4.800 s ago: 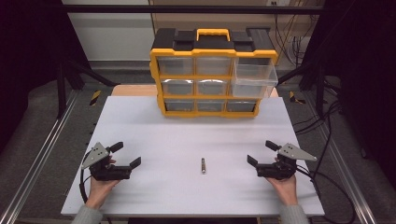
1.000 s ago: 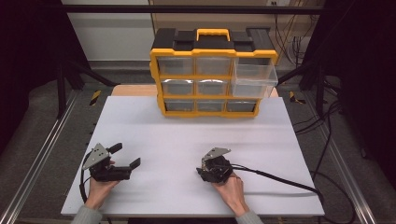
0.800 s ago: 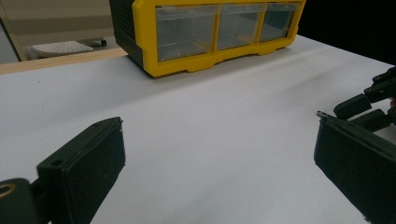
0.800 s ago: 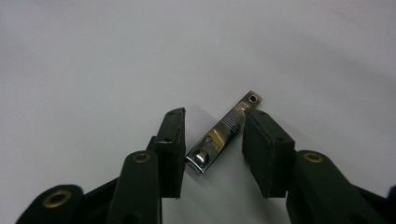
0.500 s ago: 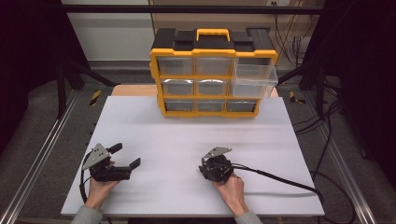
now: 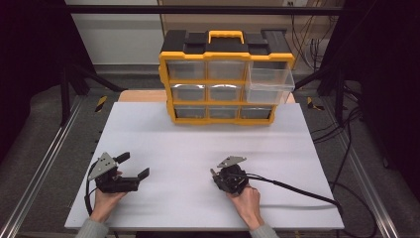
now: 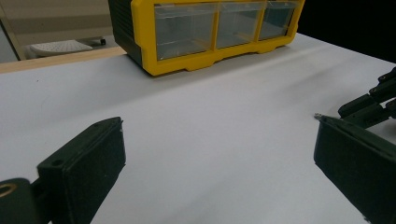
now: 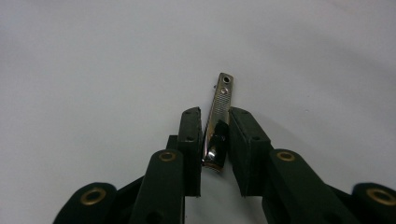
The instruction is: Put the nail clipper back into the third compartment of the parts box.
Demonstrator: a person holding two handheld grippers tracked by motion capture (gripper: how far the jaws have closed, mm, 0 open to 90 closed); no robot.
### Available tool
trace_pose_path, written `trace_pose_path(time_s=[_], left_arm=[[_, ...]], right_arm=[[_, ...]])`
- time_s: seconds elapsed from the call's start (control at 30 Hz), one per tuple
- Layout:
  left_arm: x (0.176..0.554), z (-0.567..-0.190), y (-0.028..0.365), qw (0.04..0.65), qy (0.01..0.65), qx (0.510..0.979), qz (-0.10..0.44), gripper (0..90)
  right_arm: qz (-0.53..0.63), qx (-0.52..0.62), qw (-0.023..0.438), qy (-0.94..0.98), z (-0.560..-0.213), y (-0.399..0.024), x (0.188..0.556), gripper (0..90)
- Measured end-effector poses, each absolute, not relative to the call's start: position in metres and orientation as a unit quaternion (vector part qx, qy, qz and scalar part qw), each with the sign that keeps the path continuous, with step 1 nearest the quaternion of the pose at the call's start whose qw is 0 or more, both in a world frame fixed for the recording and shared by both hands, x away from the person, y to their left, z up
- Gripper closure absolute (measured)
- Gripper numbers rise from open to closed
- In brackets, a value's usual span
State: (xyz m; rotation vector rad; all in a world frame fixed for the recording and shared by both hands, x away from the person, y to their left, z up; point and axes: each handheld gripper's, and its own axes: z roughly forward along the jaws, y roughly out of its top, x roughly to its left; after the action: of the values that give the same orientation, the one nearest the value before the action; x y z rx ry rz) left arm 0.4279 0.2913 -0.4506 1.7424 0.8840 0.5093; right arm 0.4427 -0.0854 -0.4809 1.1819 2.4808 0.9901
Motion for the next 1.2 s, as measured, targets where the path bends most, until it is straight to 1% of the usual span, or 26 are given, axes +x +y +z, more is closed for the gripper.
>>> trace_pose_path(time_s=[0.43, 1.2], left_arm=[[0.428, -0.4507, 0.2913, 0.532, 0.371, 0.731, 0.214, 2.0], [0.4281, -0.4508, 0.2911, 0.53, 0.37, 0.733, 0.214, 2.1]], right_arm=[[0.337, 0.395, 0.111, 0.847, -0.4808, -0.0855, 0.4426, 78.7], [0.348, 0.388, 0.106, 0.847, -0.4721, -0.0885, 0.4419, 79.7]])
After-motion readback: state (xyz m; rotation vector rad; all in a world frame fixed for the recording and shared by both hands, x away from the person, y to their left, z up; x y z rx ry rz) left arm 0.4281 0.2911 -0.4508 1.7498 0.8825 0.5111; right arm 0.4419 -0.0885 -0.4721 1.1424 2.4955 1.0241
